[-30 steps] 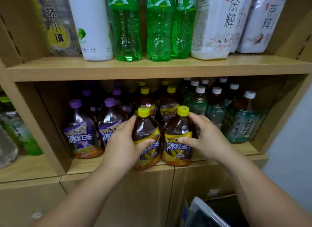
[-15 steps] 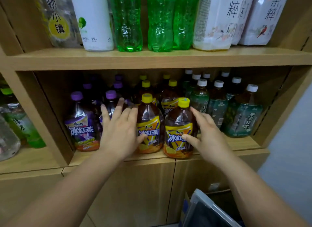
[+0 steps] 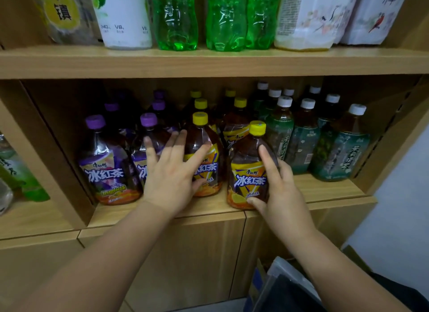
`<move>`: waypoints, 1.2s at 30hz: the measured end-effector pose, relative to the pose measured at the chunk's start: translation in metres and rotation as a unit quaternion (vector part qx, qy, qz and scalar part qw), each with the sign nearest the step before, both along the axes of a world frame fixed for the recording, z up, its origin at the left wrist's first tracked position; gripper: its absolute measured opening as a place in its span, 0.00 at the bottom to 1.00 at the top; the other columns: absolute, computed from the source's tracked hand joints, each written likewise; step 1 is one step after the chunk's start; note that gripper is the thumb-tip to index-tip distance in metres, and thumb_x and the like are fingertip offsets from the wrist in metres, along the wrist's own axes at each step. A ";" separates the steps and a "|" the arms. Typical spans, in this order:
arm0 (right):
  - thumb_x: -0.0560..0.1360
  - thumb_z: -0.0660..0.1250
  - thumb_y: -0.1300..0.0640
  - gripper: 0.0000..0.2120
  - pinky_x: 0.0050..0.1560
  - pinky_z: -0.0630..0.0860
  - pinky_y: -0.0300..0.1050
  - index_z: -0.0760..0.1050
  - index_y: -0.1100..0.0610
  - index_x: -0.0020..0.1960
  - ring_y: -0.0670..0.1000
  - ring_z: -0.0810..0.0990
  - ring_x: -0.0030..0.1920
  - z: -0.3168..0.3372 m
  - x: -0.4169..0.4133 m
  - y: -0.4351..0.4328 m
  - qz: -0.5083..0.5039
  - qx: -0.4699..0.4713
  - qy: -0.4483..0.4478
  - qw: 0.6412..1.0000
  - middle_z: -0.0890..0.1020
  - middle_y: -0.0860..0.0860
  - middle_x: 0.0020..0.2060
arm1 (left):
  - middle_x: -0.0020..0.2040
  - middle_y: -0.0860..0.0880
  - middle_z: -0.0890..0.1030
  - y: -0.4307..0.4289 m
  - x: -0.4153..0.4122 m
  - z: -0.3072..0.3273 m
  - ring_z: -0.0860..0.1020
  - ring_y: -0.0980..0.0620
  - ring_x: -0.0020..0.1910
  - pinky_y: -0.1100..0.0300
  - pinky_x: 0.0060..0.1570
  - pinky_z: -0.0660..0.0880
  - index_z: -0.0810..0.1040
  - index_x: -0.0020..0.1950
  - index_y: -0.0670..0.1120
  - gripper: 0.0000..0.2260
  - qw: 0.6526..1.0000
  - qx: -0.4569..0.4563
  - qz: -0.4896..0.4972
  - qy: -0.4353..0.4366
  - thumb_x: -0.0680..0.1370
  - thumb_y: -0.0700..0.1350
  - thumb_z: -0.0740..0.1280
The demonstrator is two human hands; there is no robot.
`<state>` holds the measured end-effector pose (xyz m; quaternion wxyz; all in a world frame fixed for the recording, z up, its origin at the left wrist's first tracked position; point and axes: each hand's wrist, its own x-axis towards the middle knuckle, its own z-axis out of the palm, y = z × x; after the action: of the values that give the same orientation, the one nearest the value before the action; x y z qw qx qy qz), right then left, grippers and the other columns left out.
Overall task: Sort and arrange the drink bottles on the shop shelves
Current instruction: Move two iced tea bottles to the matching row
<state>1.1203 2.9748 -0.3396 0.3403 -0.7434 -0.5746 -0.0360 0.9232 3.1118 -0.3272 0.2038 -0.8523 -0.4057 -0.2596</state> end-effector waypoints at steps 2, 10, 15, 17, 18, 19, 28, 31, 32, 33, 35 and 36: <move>0.71 0.79 0.53 0.61 0.65 0.78 0.53 0.28 0.23 0.71 0.54 0.73 0.70 -0.001 0.001 0.004 0.000 -0.001 -0.004 1.000 0.59 0.49 0.76 | 0.75 0.36 0.68 0.003 -0.001 0.000 0.67 0.36 0.74 0.26 0.72 0.43 0.63 0.78 0.58 0.41 1.000 -0.001 -0.003 0.004 0.69 0.61 0.77; 0.71 0.78 0.52 0.62 0.65 0.78 0.52 0.27 0.24 0.70 0.53 0.74 0.68 -0.005 0.008 0.015 0.003 -0.009 -0.013 1.000 0.60 0.49 0.75 | 0.74 0.37 0.70 0.007 0.000 -0.002 0.67 0.36 0.74 0.28 0.73 0.43 0.62 0.77 0.59 0.41 1.000 -0.001 -0.003 -0.015 0.68 0.61 0.77; 0.72 0.77 0.52 0.61 0.65 0.77 0.51 0.26 0.25 0.71 0.54 0.74 0.69 -0.002 0.011 0.032 -0.005 -0.027 -0.019 0.999 0.60 0.51 0.77 | 0.74 0.40 0.71 0.009 -0.001 -0.003 0.69 0.38 0.72 0.29 0.73 0.45 0.62 0.76 0.61 0.41 0.999 -0.014 -0.014 -0.030 0.67 0.62 0.78; 0.73 0.77 0.52 0.60 0.63 0.78 0.50 0.27 0.26 0.72 0.54 0.76 0.66 -0.001 0.012 0.040 -0.013 -0.039 -0.018 0.999 0.62 0.52 0.75 | 0.74 0.40 0.71 0.008 -0.001 -0.003 0.69 0.39 0.72 0.30 0.74 0.45 0.63 0.75 0.61 0.42 0.999 -0.024 -0.016 -0.044 0.66 0.61 0.79; 0.73 0.77 0.52 0.59 0.60 0.79 0.49 0.28 0.27 0.73 0.53 0.77 0.63 -0.001 0.012 0.044 -0.014 -0.040 -0.015 0.999 0.65 0.51 0.71 | 0.73 0.41 0.71 0.008 0.000 -0.003 0.69 0.39 0.72 0.31 0.74 0.45 0.64 0.74 0.61 0.42 0.998 -0.029 -0.017 -0.050 0.65 0.61 0.80; 0.73 0.76 0.52 0.59 0.58 0.79 0.48 0.28 0.28 0.74 0.52 0.78 0.59 -0.001 0.013 0.048 -0.015 -0.042 -0.011 0.999 0.66 0.51 0.67 | 0.73 0.41 0.71 0.008 0.001 -0.003 0.69 0.39 0.72 0.32 0.74 0.44 0.65 0.74 0.61 0.42 0.998 -0.032 -0.018 -0.055 0.64 0.60 0.80; 0.73 0.77 0.53 0.61 0.57 0.78 0.49 0.25 0.25 0.70 0.51 0.78 0.54 -0.003 0.014 0.058 -0.033 -0.056 0.010 0.998 0.67 0.49 0.59 | 0.73 0.41 0.71 0.006 0.003 -0.001 0.68 0.39 0.72 0.37 0.75 0.38 0.65 0.72 0.61 0.41 0.997 -0.054 -0.016 -0.049 0.64 0.60 0.80; 0.73 0.77 0.53 0.61 0.57 0.78 0.49 0.26 0.25 0.71 0.52 0.79 0.56 0.003 0.006 0.053 -0.041 -0.069 0.019 0.997 0.68 0.50 0.61 | 0.74 0.41 0.70 -0.001 0.000 0.005 0.68 0.40 0.73 0.36 0.75 0.40 0.65 0.72 0.62 0.39 0.995 -0.089 -0.012 -0.030 0.65 0.62 0.79; 0.72 0.77 0.52 0.61 0.58 0.78 0.49 0.27 0.26 0.72 0.53 0.79 0.58 0.009 0.004 0.049 -0.040 -0.083 0.026 0.995 0.69 0.51 0.62 | 0.75 0.41 0.69 -0.005 -0.002 0.011 0.68 0.41 0.74 0.35 0.75 0.41 0.65 0.72 0.62 0.39 0.994 -0.108 -0.009 -0.015 0.65 0.63 0.78; 0.72 0.78 0.51 0.60 0.58 0.78 0.50 0.28 0.27 0.73 0.54 0.79 0.59 0.016 0.001 0.045 -0.038 -0.104 0.032 0.993 0.69 0.51 0.64 | 0.77 0.42 0.67 -0.008 -0.004 0.020 0.66 0.41 0.75 0.35 0.75 0.42 0.64 0.73 0.63 0.39 0.991 -0.134 -0.006 0.003 0.66 0.64 0.76; 0.71 0.77 0.47 0.58 0.60 0.78 0.50 0.30 0.28 0.75 0.56 0.78 0.63 0.035 -0.001 0.035 -0.035 -0.163 0.030 0.986 0.67 0.52 0.69 | 0.81 0.43 0.60 -0.015 -0.010 0.043 0.60 0.44 0.79 0.37 0.77 0.41 0.59 0.77 0.65 0.38 0.979 -0.196 -0.007 0.048 0.70 0.65 0.71; 0.71 0.77 0.45 0.56 0.62 0.77 0.50 0.33 0.30 0.76 0.56 0.76 0.66 0.048 0.000 0.030 -0.036 -0.198 0.031 0.979 0.64 0.53 0.73 | 0.82 0.45 0.57 -0.018 -0.013 0.056 0.57 0.45 0.80 0.39 0.77 0.40 0.56 0.79 0.65 0.38 0.969 -0.236 -0.011 0.067 0.72 0.66 0.68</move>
<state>1.1199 3.0044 -0.2921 0.2026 -0.8172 -0.5322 0.0887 0.9105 3.0942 -0.2708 0.0210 -0.8964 -0.4311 -0.1008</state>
